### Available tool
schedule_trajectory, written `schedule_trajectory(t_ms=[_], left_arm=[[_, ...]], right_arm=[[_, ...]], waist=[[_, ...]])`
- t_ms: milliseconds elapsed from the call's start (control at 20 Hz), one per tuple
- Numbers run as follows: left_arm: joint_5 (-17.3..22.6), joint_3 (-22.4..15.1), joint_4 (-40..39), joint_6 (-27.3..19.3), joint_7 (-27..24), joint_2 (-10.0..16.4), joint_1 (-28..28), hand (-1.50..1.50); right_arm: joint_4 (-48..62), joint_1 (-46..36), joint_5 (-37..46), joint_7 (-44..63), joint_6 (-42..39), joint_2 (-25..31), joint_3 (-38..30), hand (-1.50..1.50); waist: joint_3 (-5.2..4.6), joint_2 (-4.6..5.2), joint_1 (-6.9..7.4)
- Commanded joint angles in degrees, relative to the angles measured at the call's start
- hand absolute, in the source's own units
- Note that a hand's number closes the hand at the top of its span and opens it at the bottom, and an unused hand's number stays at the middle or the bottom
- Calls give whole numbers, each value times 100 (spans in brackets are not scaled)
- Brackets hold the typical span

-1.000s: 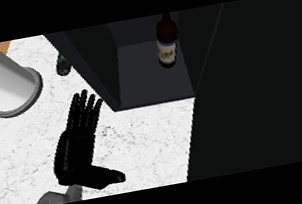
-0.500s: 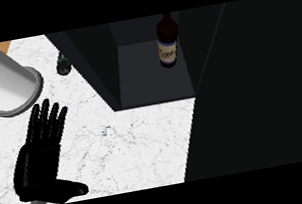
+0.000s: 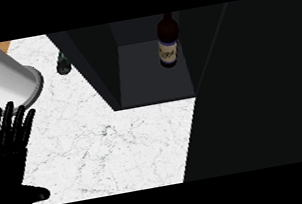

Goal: Pick up the wine, place it into the cabinet and close the cabinet

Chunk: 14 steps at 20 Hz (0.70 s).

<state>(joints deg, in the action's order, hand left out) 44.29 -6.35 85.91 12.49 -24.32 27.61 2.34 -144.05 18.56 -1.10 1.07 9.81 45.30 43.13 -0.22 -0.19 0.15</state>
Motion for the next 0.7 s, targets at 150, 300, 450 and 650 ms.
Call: schedule_trajectory(t_ms=[150, 300, 450, 650], left_arm=[[280, 346, -17, 519, 137, 391, 151, -150], [346, 419, -142, 566, 230, 436, -12, -150], [473, 519, -198, 612, 369, 537, -152, -150], [374, 435, -110, 598, 292, 419, -153, -150]], right_arm=[[-1110, -425, -88, 997, 168, -662, 619, 150], [-838, -845, -108, 1048, 83, -918, 610, 150], [-613, -1016, -338, 1023, -68, -1107, 672, 150], [-520, -1416, -487, 1344, -120, -1339, 458, 150]], waist=[[-8, 6, 63], [-14, 26, 128], [-17, 45, 185], [-29, 61, 279]])
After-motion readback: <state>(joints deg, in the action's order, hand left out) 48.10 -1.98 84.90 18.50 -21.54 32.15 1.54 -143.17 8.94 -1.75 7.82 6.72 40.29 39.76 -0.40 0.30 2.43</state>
